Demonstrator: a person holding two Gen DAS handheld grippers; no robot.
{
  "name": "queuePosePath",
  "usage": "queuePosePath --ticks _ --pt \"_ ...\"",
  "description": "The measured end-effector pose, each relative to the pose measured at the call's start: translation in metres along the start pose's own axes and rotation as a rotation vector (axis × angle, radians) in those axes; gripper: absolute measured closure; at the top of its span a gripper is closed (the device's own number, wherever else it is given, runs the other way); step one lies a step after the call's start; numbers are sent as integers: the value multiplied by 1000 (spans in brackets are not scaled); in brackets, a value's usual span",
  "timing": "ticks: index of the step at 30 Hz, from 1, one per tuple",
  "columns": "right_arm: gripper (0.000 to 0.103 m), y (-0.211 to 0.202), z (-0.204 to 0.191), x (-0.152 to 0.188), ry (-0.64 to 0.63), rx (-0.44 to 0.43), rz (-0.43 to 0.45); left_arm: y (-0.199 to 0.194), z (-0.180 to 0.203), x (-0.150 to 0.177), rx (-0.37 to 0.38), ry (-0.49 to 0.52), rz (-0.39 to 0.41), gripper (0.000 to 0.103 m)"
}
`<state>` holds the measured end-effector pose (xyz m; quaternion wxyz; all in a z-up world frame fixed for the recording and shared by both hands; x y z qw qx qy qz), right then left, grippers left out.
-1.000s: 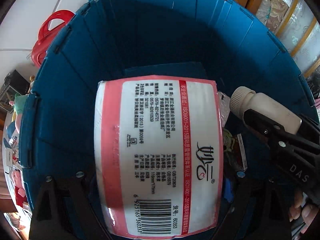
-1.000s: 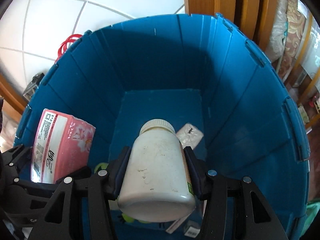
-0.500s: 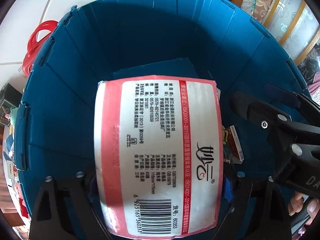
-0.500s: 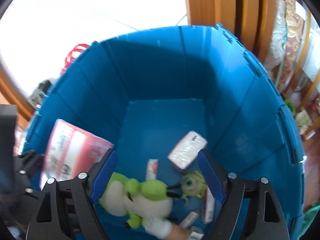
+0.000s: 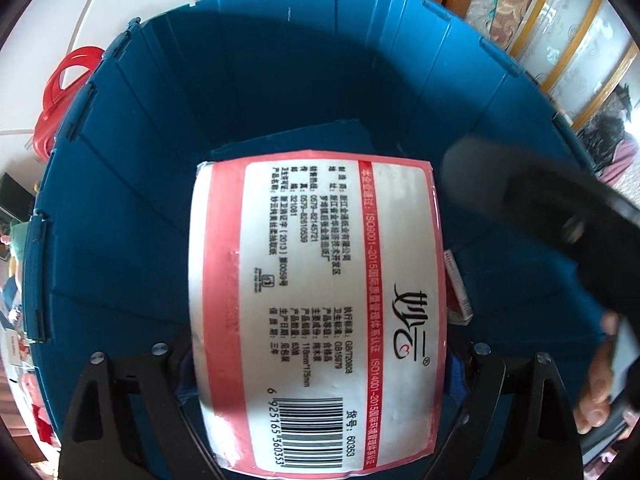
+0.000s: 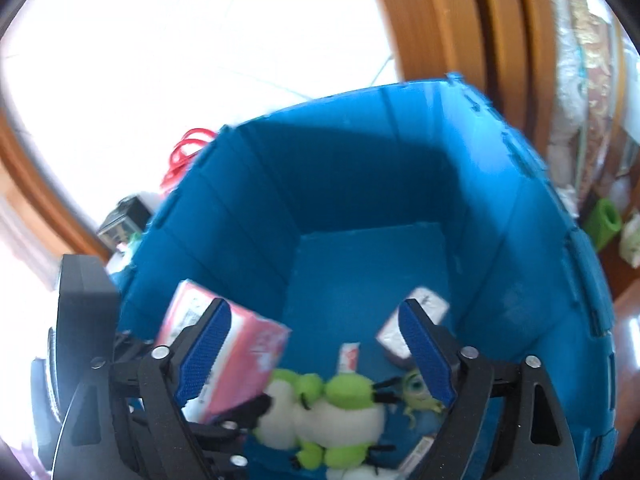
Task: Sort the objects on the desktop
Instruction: 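Carry the tissue pack and white bottle over the crate and open both tools, then withdraw both tools from the crate back toward the heap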
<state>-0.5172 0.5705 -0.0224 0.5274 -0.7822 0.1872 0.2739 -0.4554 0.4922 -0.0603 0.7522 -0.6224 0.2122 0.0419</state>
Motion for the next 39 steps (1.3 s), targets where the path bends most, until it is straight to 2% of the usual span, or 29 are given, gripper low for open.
queuePosePath --ticks 2,4,5,9,11,15,18,21,31,35,39 --pt "13 15 -2 8 -19 -12 -78 -10 1 0 -11 3 43 12" --pt "13 27 9 11 -20 84 -117 -12 7 5 -21 17 45 12" --pt "13 27 14 12 -6 102 -122 -12 10 7 -16 20 38 12" --pt "13 14 21 7 20 117 -87 -12 -13 -2 -24 24 61 12" --pt "13 7 22 6 9 139 -72 -15 -13 0 -19 22 66 12" --pt "13 1 22 4 8 150 -60 -2 -18 -29 -26 17 64 12" --pt "13 -4 24 8 9 168 -63 -2 -21 -36 -40 17 81 12" --pt "13 -11 26 7 7 193 -56 -12 -20 -40 -81 16 136 12" --pt "2 -60 11 1 -79 296 83 -71 -41 -27 -47 -82 282 12" --pt "1 -77 -3 3 -130 338 140 -104 -52 -18 -48 -118 384 12" --pt "1 -87 -18 6 -181 369 181 -147 -68 -6 -52 -161 531 12"
Point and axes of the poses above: each gripper's, at about its wrist camera, not at the fingertips, and y roughly the way its jaws point, z to its right, x to its underside, the point moved 8 cm from there along y, roughly the way its jaws point, and after that the axes turned 3 degrees about -y, right-handed, at the moved point
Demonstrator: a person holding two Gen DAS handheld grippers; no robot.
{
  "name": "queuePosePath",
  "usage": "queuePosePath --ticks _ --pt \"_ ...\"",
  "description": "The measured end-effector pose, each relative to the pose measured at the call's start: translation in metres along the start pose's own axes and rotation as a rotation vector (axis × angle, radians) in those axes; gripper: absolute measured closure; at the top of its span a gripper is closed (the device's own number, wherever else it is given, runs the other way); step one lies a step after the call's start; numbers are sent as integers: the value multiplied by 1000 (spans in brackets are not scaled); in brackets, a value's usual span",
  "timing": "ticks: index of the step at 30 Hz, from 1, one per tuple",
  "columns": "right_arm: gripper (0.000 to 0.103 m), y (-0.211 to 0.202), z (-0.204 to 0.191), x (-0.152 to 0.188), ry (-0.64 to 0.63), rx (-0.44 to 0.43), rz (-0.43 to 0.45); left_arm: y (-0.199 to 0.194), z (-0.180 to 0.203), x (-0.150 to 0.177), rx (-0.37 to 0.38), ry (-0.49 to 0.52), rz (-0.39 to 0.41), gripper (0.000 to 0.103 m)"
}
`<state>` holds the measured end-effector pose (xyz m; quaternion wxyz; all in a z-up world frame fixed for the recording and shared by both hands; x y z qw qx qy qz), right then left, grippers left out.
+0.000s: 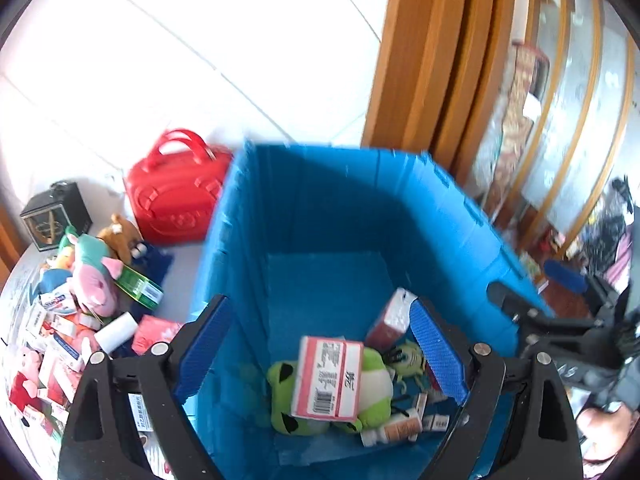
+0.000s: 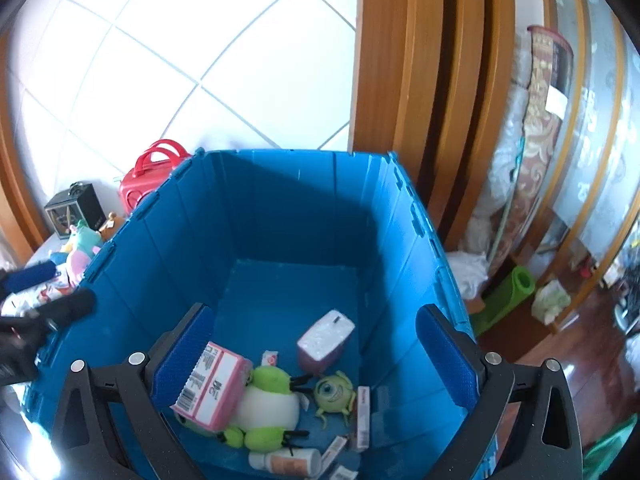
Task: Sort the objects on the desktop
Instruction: 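Withdraw both tools from the crate back toward the heap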
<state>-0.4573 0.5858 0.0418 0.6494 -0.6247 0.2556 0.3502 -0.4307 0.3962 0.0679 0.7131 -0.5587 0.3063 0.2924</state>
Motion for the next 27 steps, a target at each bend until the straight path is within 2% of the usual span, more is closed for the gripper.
queuePosePath --ticks 4,7,10,13,19,24,27 --pt "1 -15 -19 -1 -41 19 51 -55 -31 -13 -5 -61 182 11" --pt "0 -25 -39 -4 -67 19 90 -94 -59 -16 -28 -92 320 0" --pt "0 -36 -66 -8 -86 11 130 -124 -91 -14 -66 -107 423 0" --pt "0 -45 -102 -12 -116 1 165 -139 -128 -10 -126 -121 450 0" --pt "0 -68 -193 -17 -182 -3 245 -160 -222 7 -222 -170 434 0" --pt "0 -88 -270 -12 -193 24 324 -186 -309 38 -228 -211 497 0" --pt "0 -100 -316 -3 -182 -1 377 -191 -362 63 -265 -233 456 0"
Point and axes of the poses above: each gripper's, at about its wrist camera, not at the fingertips, and y roughly the way its jaws point, z to its right, x to its underside, the point moved 8 cm from there along y, roughly the way its jaws point, and after that the axes turned 3 degrees about -y, right-handed, at the moved point
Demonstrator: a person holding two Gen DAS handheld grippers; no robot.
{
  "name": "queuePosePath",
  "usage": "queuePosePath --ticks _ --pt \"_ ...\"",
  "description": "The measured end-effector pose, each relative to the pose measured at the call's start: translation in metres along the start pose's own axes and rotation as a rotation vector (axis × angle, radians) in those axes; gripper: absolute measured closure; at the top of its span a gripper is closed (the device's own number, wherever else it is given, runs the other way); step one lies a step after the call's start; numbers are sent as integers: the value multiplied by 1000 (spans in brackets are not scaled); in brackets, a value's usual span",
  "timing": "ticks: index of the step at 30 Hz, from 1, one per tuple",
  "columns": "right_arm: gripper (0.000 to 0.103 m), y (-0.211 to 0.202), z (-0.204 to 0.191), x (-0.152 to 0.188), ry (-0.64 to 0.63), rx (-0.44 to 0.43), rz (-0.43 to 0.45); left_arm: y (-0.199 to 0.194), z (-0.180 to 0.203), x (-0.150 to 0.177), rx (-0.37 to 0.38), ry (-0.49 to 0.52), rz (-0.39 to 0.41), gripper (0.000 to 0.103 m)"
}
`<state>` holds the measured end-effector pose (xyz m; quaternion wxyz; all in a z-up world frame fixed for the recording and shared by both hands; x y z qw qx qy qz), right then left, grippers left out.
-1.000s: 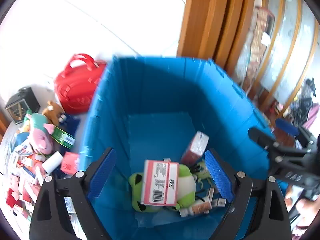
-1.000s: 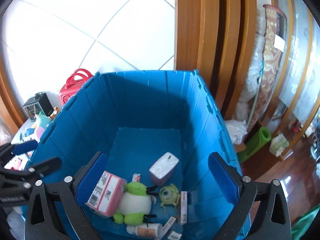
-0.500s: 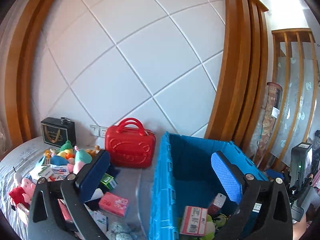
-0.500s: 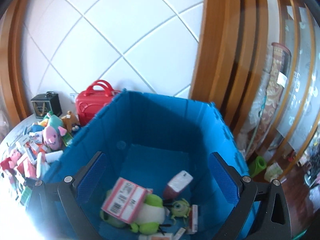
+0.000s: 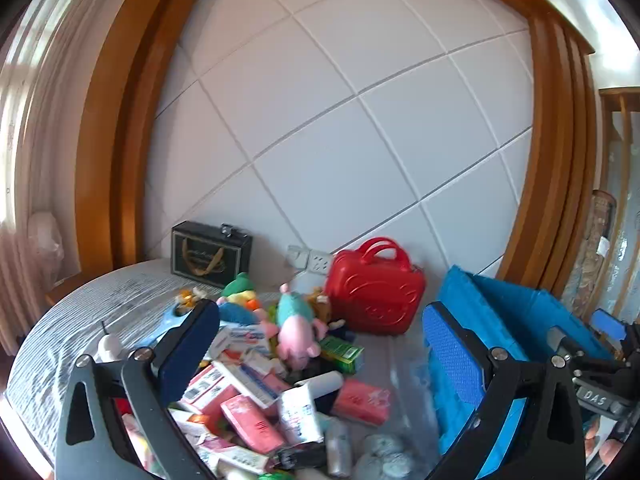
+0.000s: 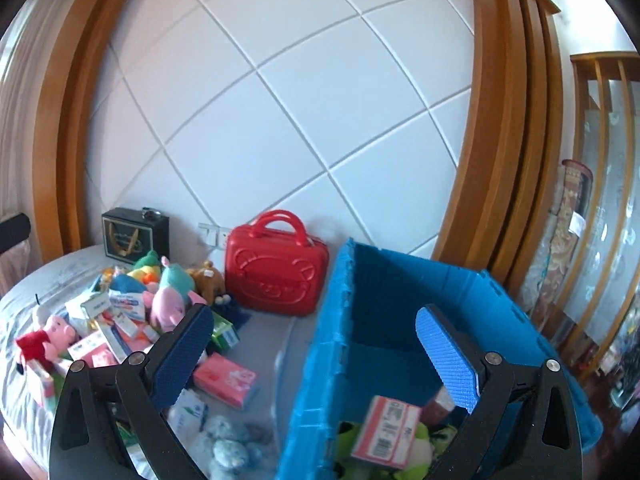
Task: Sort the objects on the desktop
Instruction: 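Withdraw both tools from the crate back toward the heap, then grasp a white-pink tube with the left tool while the right tool grasps a white ointment tube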
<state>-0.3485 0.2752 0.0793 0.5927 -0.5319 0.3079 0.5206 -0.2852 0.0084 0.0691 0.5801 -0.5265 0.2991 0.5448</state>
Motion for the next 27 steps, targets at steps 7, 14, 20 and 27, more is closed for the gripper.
queuePosePath --ticks 7,14,20,27 --pt "0 4 -102 43 22 -142 -79 13 -120 58 -166 33 -189 0" --pt "0 40 -154 142 17 -239 -343 36 -194 145 -301 22 -418 0" --pt "0 66 -165 217 29 -286 -524 41 -232 204 -379 -2 -554 0" --pt "0 88 -163 267 74 -344 -636 49 -237 256 -444 -18 -667 10"
Point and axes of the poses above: each gripper's, at about its wrist camera, not at the fingertips, and y roughly the way its jaws point, z to its right, x to its underside, the point moved 8 cm from there along y, roughly the way its jaws point, and after that the axes turned 3 degrees about -y, right-handed, at the moved point
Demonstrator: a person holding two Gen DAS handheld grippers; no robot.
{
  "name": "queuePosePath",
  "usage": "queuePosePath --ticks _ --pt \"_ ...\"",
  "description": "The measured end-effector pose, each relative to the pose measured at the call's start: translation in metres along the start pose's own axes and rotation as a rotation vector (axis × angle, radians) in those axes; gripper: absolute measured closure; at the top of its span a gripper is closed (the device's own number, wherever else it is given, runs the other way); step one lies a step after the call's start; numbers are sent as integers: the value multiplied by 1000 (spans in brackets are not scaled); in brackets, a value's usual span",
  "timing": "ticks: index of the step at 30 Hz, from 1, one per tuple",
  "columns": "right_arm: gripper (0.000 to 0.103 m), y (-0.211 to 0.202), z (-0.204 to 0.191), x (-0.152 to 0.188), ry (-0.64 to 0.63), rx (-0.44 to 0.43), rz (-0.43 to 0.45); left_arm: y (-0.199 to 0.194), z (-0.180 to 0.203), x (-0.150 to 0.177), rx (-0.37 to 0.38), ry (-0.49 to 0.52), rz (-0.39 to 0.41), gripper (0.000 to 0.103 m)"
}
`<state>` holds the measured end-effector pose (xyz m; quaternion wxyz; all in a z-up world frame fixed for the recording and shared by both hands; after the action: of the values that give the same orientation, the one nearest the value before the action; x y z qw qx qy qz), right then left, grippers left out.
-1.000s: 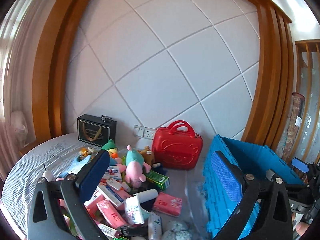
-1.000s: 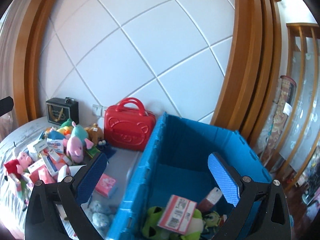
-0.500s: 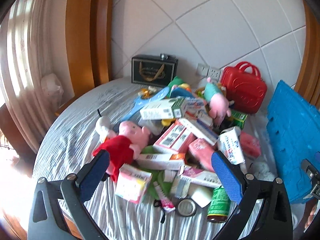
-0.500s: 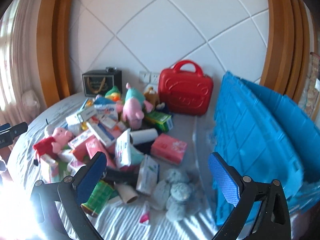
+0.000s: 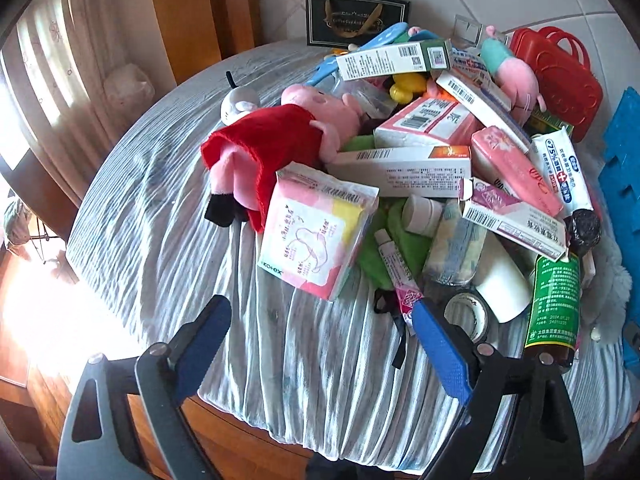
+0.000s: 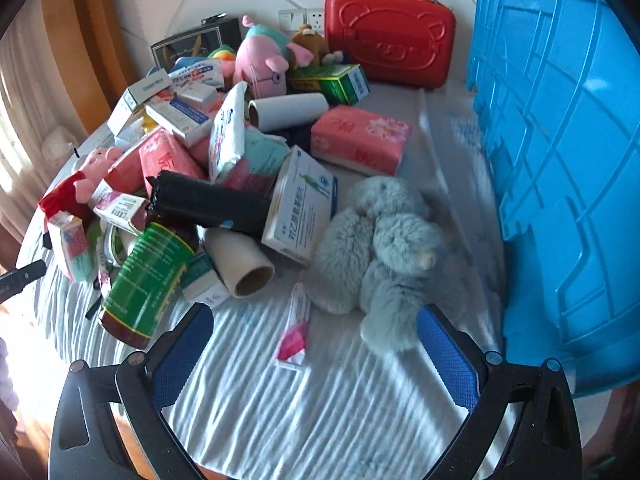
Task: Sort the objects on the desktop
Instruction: 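Grasp a white-pink tube with the left tool while the right tool grasps a white ointment tube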
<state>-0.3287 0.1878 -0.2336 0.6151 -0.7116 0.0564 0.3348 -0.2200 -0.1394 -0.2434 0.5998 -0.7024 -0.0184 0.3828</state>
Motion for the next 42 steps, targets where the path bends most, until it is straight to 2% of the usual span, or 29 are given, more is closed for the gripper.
queuePosePath --ticks 6,10,12,14,16,17,19,21,23,26,30,34,36,42 --pt "0 18 5 11 16 -39 -40 23 37 7 8 66 -24 13" --pt "0 20 13 17 48 -46 -53 47 55 2 9 106 -46 30" --pt "0 21 21 21 75 -31 -59 60 59 1 33 108 -73 38" --pt "7 19 29 27 115 -18 -61 72 59 4 42 118 -104 44" --pt "21 21 34 34 152 -7 -75 81 57 6 62 120 -123 48" --pt "25 23 35 36 163 -8 -84 85 56 7 72 121 -129 51" --pt "38 29 34 39 171 -5 -102 87 54 5 92 121 -123 53" --pt "45 34 28 41 168 -9 -115 86 55 2 104 146 -120 56" --pt "47 41 19 42 162 -25 -126 85 54 2 114 169 -121 61" --pt "49 54 4 40 165 -57 -144 84 51 1 139 173 -123 61" --pt "49 70 -3 35 169 -53 -167 83 53 0 138 183 -115 61" --pt "59 81 -9 33 156 -42 -194 81 55 0 135 194 -114 64" --pt "66 82 -12 30 140 -34 -193 78 55 1 133 201 -114 69" --pt "78 85 -13 24 103 35 -189 66 55 6 124 253 -104 90"
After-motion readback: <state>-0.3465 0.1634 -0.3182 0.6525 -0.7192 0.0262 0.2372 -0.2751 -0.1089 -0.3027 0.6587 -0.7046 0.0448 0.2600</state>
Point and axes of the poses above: each gripper's, at about its wrist camera, not at the fingertips, and y roughly the way its jaws point, z to its right, x to its underside, the point moved 8 cm from there along y, roughly the way its jaws point, and after that the axes turned 3 degrees about -y, right-handed, at the moved point
